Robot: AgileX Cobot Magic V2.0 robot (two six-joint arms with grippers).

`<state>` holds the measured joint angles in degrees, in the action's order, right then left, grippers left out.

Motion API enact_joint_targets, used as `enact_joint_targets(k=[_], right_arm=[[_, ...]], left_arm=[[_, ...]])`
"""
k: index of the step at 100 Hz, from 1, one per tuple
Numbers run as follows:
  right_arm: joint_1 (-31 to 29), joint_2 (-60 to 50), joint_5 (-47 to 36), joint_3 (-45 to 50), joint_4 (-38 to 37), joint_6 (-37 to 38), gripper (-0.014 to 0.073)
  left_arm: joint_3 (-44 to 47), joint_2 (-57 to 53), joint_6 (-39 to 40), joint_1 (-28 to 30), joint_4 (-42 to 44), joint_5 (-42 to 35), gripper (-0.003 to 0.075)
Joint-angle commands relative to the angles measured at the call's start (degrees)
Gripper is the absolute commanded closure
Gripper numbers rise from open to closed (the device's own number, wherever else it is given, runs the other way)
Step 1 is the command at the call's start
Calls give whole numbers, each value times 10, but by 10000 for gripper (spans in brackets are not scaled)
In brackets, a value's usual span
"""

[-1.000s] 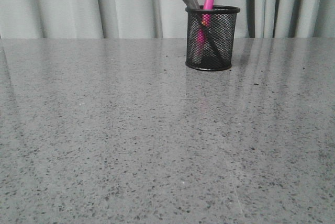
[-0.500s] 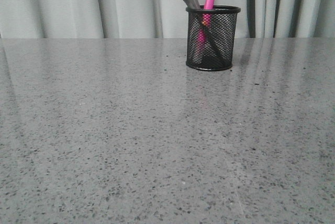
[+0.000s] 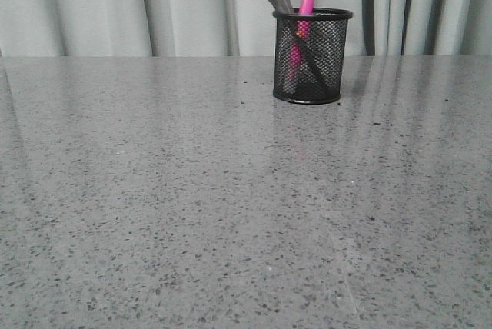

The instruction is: Put pen and scissors into bin

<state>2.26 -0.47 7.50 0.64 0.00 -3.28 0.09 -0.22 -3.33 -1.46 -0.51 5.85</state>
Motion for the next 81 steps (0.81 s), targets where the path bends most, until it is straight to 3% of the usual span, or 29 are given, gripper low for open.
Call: enact_joint_targets(k=[1,81], right_arm=[[-3,-12,-33,8,-8,2,669],[-3,-12,-36,8,-17,2,669]], left_arm=[[25,-18,6,-3,-6,-41,739],[25,-18,6,-3,-6,-41,739]])
